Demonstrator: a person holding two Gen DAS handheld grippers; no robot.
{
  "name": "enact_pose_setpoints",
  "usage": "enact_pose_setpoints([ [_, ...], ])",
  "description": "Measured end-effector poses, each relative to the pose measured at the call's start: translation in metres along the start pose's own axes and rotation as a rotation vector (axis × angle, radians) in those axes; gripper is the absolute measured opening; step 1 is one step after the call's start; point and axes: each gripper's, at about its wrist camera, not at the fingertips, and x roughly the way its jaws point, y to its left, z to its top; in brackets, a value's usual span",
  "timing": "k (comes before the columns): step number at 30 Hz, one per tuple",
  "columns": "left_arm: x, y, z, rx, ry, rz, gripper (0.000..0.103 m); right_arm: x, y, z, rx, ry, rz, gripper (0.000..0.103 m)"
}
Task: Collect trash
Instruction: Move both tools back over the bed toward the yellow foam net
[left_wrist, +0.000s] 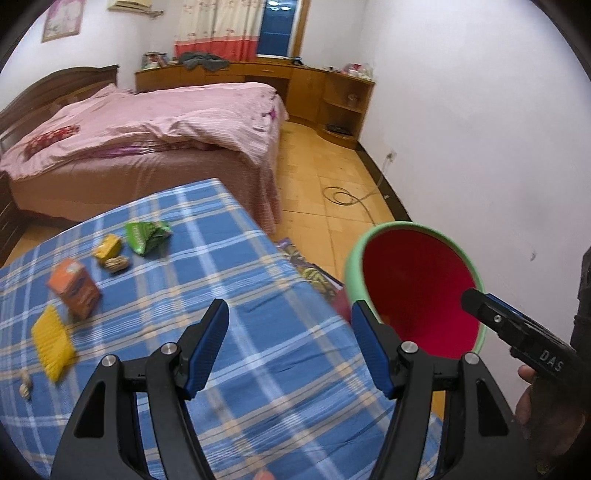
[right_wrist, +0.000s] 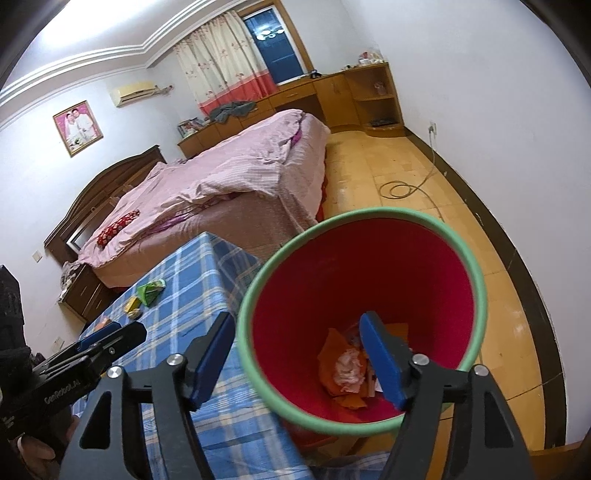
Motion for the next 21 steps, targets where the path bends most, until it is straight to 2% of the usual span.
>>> enact_pose_setpoints([
  [11, -0.022, 0.057, -0.01, -0.064, -0.022, 0.102, 0.068, 0.008, 0.046, -0.01, -0.068, 0.026, 0.052, 0.077],
  [21, -0.026, 0.131, -0.021, -0.138, -0.014, 0.228, 0.068, 0.03, 0.084, -0.02, -0.119, 0.063, 0.086, 0.078],
])
